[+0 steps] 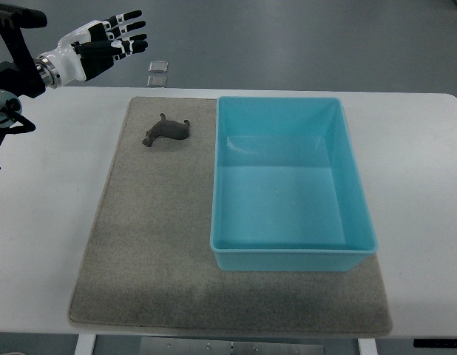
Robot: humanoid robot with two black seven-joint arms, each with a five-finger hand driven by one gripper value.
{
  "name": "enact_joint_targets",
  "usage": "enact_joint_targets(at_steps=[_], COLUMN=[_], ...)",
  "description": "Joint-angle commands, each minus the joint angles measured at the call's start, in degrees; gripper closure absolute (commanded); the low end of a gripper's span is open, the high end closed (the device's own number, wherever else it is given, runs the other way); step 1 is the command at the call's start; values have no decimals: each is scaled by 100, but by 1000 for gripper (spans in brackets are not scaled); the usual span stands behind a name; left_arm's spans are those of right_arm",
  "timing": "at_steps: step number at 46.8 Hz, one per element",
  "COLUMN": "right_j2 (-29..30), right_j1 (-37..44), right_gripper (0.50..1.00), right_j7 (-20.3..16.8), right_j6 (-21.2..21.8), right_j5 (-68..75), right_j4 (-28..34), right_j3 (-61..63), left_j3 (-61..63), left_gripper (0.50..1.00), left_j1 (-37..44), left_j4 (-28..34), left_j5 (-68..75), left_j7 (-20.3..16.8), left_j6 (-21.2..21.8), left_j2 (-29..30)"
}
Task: Place brown hippo in blue box with left hand
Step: 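Move the left hand forward toward the brown hippo on the mat, then lower the left hand over the brown hippo, fingers reaching down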
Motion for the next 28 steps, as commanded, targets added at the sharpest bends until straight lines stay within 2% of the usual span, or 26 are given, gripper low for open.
enact_joint_targets(at_steps=[1, 16, 20, 28], right_j2=[0, 0, 0, 0], right_j1=[0, 0, 0, 0], right_gripper=[564, 564, 564, 564], right_j7=[-7, 2, 2, -7], right_j6=[0, 0, 0, 0], right_j5=[1, 1, 1, 1], right_j4=[0, 0, 0, 0], right_j3=[0, 0, 0, 0], left_j3=[12, 100, 109, 232], left_gripper=[501, 501, 501, 504], left_j1=[-73, -108, -56, -29], left_j4=[-57, -496, -716, -1076], left_j5=[721, 2716, 3314, 4316], left_j7=[-8, -526, -675, -957], left_j6=[0, 20, 204, 836], left_j2=[-1, 16, 16, 8])
